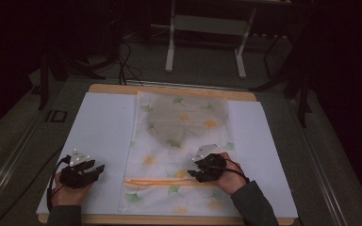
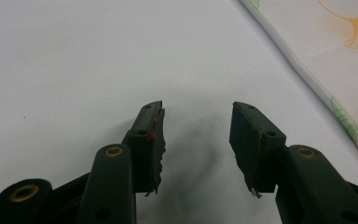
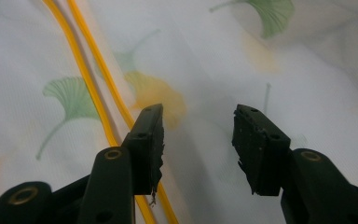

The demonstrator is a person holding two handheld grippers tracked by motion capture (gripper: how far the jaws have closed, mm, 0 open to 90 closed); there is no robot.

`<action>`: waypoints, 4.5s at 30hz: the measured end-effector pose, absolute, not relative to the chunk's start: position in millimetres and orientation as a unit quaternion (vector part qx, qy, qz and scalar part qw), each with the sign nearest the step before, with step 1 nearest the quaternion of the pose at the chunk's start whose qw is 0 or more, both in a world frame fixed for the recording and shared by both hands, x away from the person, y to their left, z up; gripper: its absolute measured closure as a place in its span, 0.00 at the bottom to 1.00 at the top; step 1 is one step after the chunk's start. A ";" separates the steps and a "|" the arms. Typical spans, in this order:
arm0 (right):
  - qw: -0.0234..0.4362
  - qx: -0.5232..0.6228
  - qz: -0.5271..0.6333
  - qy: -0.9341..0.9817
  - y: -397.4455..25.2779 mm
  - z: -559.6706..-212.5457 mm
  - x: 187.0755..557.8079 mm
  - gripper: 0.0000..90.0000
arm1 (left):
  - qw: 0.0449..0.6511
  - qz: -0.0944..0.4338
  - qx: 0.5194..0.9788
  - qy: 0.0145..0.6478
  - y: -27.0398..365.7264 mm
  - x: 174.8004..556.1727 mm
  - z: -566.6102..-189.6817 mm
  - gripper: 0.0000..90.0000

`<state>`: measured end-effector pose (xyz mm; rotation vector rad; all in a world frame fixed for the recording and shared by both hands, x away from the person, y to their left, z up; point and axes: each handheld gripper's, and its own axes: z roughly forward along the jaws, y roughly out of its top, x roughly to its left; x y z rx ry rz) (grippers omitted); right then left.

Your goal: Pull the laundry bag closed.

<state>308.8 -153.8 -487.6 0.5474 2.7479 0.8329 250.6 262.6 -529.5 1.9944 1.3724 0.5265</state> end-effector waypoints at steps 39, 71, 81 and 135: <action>0.070 0.080 0.288 0.952 -46.1 -490.6 294.6 0.55 | 0.314 0.204 0.773 0.513 260.0 250.7 -529.7 0.59; 0.046 0.007 0.244 0.969 33.8 -504.1 288.9 0.75 | 0.319 0.209 0.771 0.511 262.9 249.2 -527.3 0.58; 0.031 -0.006 0.211 0.977 48.7 -508.2 294.0 0.82 | 0.320 0.209 0.770 0.510 262.7 249.0 -527.3 0.58; 0.032 -0.006 0.209 0.977 46.9 -500.2 294.3 0.94 | 0.375 0.090 0.791 0.476 241.7 228.9 -516.9 0.69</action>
